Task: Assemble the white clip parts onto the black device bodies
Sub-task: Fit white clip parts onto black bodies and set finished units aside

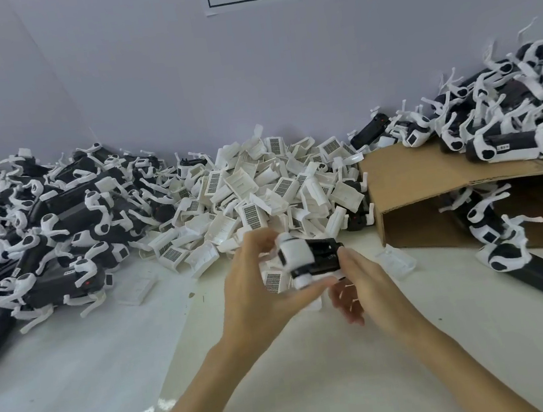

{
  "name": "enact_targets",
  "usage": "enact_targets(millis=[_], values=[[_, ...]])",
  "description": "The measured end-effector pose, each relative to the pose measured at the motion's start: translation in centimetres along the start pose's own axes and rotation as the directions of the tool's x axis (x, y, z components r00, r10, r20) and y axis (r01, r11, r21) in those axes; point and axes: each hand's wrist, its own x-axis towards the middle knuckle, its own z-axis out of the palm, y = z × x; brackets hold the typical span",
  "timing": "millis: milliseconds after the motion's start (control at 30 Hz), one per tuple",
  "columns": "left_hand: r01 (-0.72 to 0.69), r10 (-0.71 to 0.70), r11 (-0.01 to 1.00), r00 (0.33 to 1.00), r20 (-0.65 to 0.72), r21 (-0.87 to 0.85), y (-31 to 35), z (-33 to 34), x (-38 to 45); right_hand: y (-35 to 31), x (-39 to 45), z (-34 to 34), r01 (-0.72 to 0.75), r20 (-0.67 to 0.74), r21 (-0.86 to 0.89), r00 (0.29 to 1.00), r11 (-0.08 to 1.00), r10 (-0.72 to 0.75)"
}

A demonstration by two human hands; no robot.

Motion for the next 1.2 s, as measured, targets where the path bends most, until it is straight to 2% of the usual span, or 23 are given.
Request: enact_targets(millis=[67,133,200,300,367,433,500,567,600,633,700,767,800,833,867,900,967,1000,1100,1167,1200], values=[[-0.228,0.256,0.946,0.961,-0.101,0.229,0.7,1.0,-0.5,-0.1,-0.1,0.3,-0.009,0.064,0.069,0.998,0.998,0.004],[-0.371,0.431,0.85,0.898,-0.089,0.373,0.9,1.4,-0.5,-0.2,-0.2,0.6,-0.037,0.149,0.091,0.989,0.995,0.023],[-0.415,0.481,0.777,0.877,-0.021,0.474,0.8,1.3,-0.2,-0.2,-0.2,0.9,-0.081,0.183,0.111,0.981,0.991,0.06],[-0.395,0.439,0.742,0.897,0.053,0.541,0.0,0.6,0.1,-0.1,-0.2,0.9,-0.094,0.163,0.123,0.984,0.988,0.074],[-0.309,0.344,0.808,0.939,0.023,0.502,-0.6,0.5,0.2,0.0,-0.4,1.0,-0.075,0.134,0.11,0.989,0.991,0.06],[-0.099,0.12,0.934,0.992,-0.04,0.343,-0.9,0.5,0.3,0.1,-0.4,1.2,-0.059,0.112,0.093,0.993,0.994,0.048],[0.137,-0.13,0.983,0.99,-0.062,0.124,-1.3,0.6,0.3,0.2,-0.3,1.1,0.02,0.064,0.001,0.998,1.0,-0.02],[0.286,-0.296,0.952,0.951,-0.087,-0.109,-1.6,0.5,0.7,0.5,0.1,0.0,0.166,-0.064,-0.264,0.98,0.95,-0.189],[0.33,-0.354,0.922,0.93,-0.098,-0.205,-1.7,0.5,1.0,0.7,0.4,-0.8,0.199,-0.123,-0.446,0.952,0.873,-0.279],[0.359,-0.398,0.892,0.912,-0.103,-0.275,-1.9,0.5,1.2,0.9,0.6,-1.6,0.172,-0.171,-0.623,0.922,0.764,-0.347],[0.407,-0.468,0.841,0.878,-0.101,-0.358,-2.3,0.5,1.3,1.3,1.0,-3.3,-0.043,-0.28,-0.817,0.902,0.576,-0.33],[0.453,-0.531,0.793,0.842,-0.097,-0.408,-2.6,0.7,1.3,1.7,1.1,-4.5,-0.282,-0.392,-0.865,0.895,0.415,-0.211],[0.47,-0.552,0.776,0.829,-0.091,-0.42,-2.6,0.7,1.3,1.8,1.0,-4.9,-0.341,-0.415,-0.874,0.895,0.347,-0.166],[0.485,-0.566,0.764,0.82,-0.084,-0.425,-2.5,0.7,1.3,2.0,1.1,-5.1,-0.349,-0.413,-0.877,0.899,0.329,-0.145],[0.496,-0.575,0.757,0.815,-0.073,-0.426,-2.4,0.8,1.3,2.1,1.2,-5.3,-0.324,-0.398,-0.869,0.907,0.374,-0.141],[0.5,-0.575,0.754,0.816,-0.059,-0.425,-2.2,0.8,1.2,2.0,1.4,-5.4,-0.265,-0.379,-0.832,0.913,0.487,-0.15],[0.484,-0.55,0.762,0.834,-0.036,-0.43,-1.9,0.9,0.9,1.7,1.6,-5.1,-0.089,-0.356,-0.637,0.915,0.766,-0.19],[0.469,-0.53,0.769,0.848,-0.023,-0.435,-1.7,0.9,0.8,1.5,1.7,-4.9,-0.009,-0.353,-0.516,0.913,0.857,-0.204],[0.432,-0.468,0.788,0.883,0.03,-0.438,-0.8,1.1,0.5,0.7,1.6,-3.7,0.132,-0.307,-0.164,0.935,0.978,-0.178],[0.396,-0.425,0.806,0.905,0.036,-0.439,-0.3,1.4,0.3,0.1,1.4,-2.9,0.197,-0.284,0.055,0.943,0.979,-0.174],[0.381,-0.408,0.816,0.912,0.034,-0.436,-0.1,1.5,0.1,-0.1,1.2,-2.7,0.224,-0.284,0.101,0.94,0.969,-0.187]])
